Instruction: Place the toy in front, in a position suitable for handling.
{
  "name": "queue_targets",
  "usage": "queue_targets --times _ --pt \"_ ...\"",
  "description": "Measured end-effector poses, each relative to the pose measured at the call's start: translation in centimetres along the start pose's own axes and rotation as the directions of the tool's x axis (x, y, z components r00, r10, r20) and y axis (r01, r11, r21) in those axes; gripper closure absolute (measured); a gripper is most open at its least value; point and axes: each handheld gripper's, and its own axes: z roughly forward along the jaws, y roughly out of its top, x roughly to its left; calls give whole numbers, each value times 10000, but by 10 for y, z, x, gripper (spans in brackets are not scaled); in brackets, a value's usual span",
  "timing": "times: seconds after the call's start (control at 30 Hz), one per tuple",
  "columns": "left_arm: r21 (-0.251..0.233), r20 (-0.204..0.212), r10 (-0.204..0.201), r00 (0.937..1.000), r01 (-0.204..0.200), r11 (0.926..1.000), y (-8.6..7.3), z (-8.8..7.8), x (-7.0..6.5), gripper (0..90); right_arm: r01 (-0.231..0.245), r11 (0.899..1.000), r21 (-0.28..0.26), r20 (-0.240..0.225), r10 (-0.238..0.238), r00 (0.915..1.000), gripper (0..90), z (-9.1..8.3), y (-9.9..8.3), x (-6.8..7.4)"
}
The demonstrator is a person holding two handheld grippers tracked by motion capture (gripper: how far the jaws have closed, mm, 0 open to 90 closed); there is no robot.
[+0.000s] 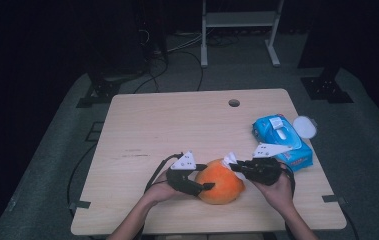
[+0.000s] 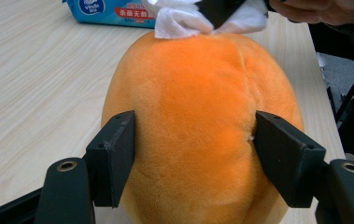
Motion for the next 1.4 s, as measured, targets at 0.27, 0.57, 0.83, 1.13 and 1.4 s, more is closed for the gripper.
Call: queue_targets --times 0.27,0.57,0.83,1.13,1.4 --pt "-33 -2 159 9999 -159 9999 1 3 -2 313 -121 9999 -62 -246 119 9996 821 -7 1 2" --pt "21 -83 432 9990 -432 9991 3 6 -8 314 400 9992 -23 -453 -400 9982 821 1 8 14" --pt "132 33 778 9970 -779 9969 10 9 -19 307 -260 9997 -7 3 260 9997 821 -10 0 -6" --pt "84 -14 880 9961 -880 9961 11 10 -23 295 506 9986 145 -520 -498 9974 820 1 8 15" --pt "150 -34 1063 9943 -1062 9942 12 11 -24 291 673 9975 195 -195 -669 9976 820 -1 10 18"
